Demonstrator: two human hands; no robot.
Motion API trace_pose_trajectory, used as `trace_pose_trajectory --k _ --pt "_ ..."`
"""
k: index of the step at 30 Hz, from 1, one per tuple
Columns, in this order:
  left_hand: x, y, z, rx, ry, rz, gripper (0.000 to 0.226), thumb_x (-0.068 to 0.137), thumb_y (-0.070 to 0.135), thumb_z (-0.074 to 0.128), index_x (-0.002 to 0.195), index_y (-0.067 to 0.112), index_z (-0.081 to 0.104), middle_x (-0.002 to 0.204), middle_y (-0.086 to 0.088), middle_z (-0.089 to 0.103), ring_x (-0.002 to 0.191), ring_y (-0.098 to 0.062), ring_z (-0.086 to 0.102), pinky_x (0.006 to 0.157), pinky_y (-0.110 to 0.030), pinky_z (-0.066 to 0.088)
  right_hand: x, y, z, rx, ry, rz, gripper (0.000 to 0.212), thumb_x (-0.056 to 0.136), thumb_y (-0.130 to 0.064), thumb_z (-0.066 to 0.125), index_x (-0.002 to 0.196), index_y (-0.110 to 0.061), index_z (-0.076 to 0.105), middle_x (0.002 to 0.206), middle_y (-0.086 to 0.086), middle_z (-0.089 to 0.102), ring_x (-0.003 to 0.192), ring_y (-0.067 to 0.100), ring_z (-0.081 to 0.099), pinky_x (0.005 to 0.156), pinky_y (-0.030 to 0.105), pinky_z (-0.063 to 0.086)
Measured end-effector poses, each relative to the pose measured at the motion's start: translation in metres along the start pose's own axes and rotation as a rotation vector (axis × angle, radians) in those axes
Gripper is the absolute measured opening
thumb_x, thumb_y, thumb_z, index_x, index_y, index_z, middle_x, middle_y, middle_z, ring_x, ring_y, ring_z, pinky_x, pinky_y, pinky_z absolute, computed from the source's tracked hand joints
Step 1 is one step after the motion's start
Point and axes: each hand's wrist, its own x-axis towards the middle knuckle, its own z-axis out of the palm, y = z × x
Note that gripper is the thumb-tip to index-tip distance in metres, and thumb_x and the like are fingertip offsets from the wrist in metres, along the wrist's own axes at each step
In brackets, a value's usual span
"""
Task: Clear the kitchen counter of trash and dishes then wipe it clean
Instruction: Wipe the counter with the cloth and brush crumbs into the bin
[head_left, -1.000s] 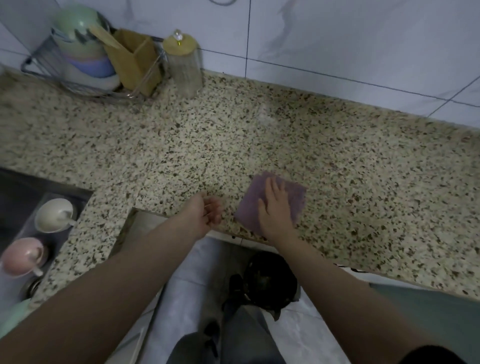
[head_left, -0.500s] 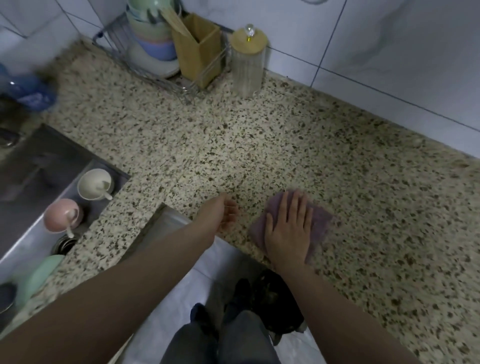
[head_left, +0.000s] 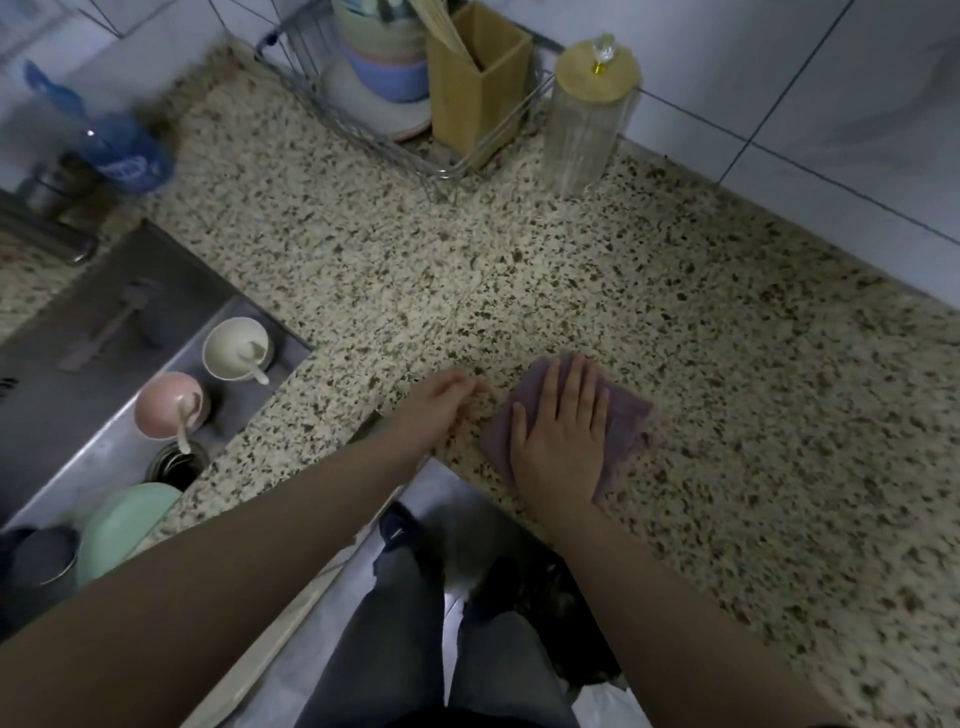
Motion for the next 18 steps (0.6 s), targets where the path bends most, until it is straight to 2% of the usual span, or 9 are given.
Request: trace_pose_trajectory --k 2,6,8,10,13,16,18 --pt "0.008 0.002 -0.009 0.055 -0.005 0.022 0.027 0.101 0.031 0.047 0.102 0.021 0.072 0.102 0.01 0.067 0.098 -0.012 0.061 0.074 -0.024 0.046 0.005 -0.009 0.0 -0.004 -0.004 0.012 0.069 0.103 -0.047 0.024 0.157 -0.005 0.01 0.164 0.018 0.008 0.152 0.033 0.002 0.123 0.048 0.007" --pt "0.027 0.01 -0.037 0.056 0.009 0.04 0.025 0.1 0.027 0.048 0.096 0.024 0.072 0.104 -0.001 0.069 0.102 -0.021 0.063 0.086 -0.037 0.052 0.019 -0.032 0.001 0.002 -0.017 -0.002 0.068 0.103 -0.046 0.023 0.157 -0.006 0.011 0.164 0.018 0.009 0.152 0.032 0.002 0.123 0.048 0.008" --pt "0.039 0.012 -0.053 0.02 0.075 0.082 0.025 0.099 0.024 0.049 0.092 0.024 0.073 0.103 -0.004 0.071 0.099 -0.021 0.066 0.088 -0.038 0.053 0.031 -0.047 0.004 0.0 -0.021 -0.035 0.067 0.103 -0.045 0.021 0.157 -0.006 0.01 0.164 0.017 0.008 0.152 0.032 0.002 0.123 0.048 0.009" --pt "0.049 0.008 -0.071 -0.019 0.196 0.115 0.024 0.099 0.019 0.049 0.091 0.021 0.072 0.1 0.0 0.072 0.095 -0.018 0.066 0.087 -0.036 0.054 0.043 -0.065 0.005 0.004 -0.034 -0.043 0.067 0.103 -0.046 0.02 0.157 -0.007 0.009 0.164 0.016 0.007 0.153 0.031 0.002 0.123 0.048 0.01" --pt "0.063 -0.003 -0.102 -0.019 0.436 0.149 0.024 0.097 0.018 0.048 0.084 0.028 0.067 0.095 0.011 0.07 0.088 -0.016 0.064 0.078 -0.034 0.053 0.061 -0.089 0.007 0.005 -0.015 -0.037 0.067 0.103 -0.045 0.021 0.157 -0.007 0.012 0.164 0.017 0.01 0.152 0.031 0.006 0.123 0.047 0.01" --pt "0.08 -0.016 -0.138 -0.02 0.642 0.163 0.016 0.094 0.018 0.044 0.094 0.021 0.06 0.092 0.0 0.063 0.079 -0.02 0.055 0.069 -0.034 0.044 0.079 -0.115 0.01 0.005 -0.003 -0.054 0.067 0.104 -0.044 0.024 0.156 -0.005 0.012 0.163 0.017 0.011 0.152 0.032 0.007 0.124 0.046 0.008" --pt "0.098 -0.026 -0.168 -0.036 0.78 0.148 0.021 0.087 0.022 0.044 0.101 0.021 0.059 0.102 -0.005 0.061 0.09 -0.023 0.057 0.077 -0.041 0.05 0.095 -0.138 0.014 -0.013 -0.016 -0.084 0.066 0.104 -0.044 0.022 0.157 -0.005 0.01 0.164 0.017 0.009 0.152 0.031 0.005 0.123 0.046 0.008"
